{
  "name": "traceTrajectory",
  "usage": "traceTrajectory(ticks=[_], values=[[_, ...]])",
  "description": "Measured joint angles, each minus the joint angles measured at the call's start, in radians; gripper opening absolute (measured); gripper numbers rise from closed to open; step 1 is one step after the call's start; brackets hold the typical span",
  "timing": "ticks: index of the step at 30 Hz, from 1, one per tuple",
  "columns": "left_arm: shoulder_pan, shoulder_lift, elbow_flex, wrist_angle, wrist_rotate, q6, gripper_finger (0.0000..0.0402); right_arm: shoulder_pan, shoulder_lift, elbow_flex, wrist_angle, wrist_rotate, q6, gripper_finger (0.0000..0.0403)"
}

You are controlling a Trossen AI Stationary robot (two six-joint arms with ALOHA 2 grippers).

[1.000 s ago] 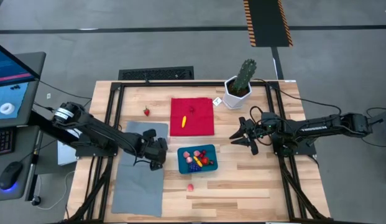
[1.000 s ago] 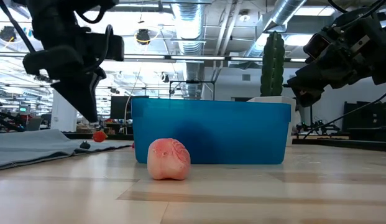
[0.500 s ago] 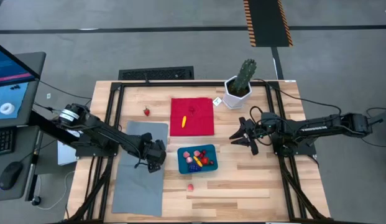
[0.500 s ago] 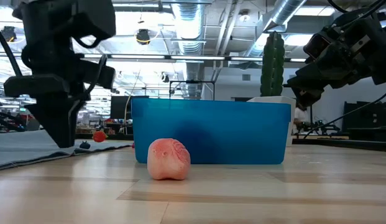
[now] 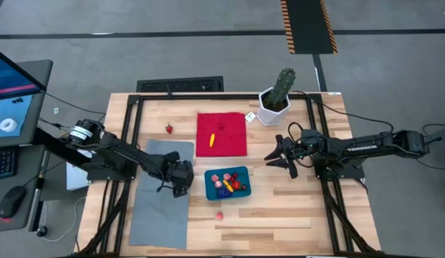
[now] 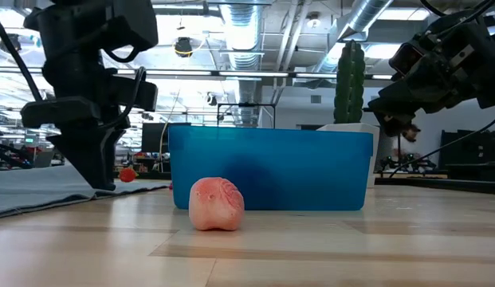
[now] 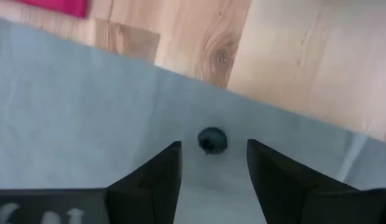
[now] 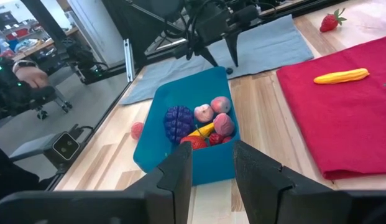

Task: Pick and placing Produce into tupperware
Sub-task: Put the blueberry into the blue bin

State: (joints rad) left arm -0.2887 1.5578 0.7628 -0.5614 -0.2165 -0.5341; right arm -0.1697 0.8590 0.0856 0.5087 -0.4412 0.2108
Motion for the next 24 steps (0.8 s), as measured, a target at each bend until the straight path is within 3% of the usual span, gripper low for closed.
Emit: traceTrajectory(ticks=[7, 13, 19, 24], values=[[0.038, 0.0, 0.0, 0.008, 0.042, 0.027, 0.0137, 0.0, 0.0, 0.0, 0.0, 0.0, 0.0, 0.0141], [0.046, 0.0, 0.0, 0.038, 0.084, 0.055, 0.0082, 0.0, 0.0, 0.0, -0.001, 0.0, 0.0, 0.014], [0.045, -0.004, 0.003, 0.029, 0.062, 0.077, 0.0016, 0.0, 0.0, 0.0, -0.002, 0.0, 0.0, 0.014], [0.042, -0.003, 0.003, 0.023, 0.036, 0.103, 0.0005, 0.0, 0.0, 0.0, -0.002, 0.0, 0.0, 0.0141]])
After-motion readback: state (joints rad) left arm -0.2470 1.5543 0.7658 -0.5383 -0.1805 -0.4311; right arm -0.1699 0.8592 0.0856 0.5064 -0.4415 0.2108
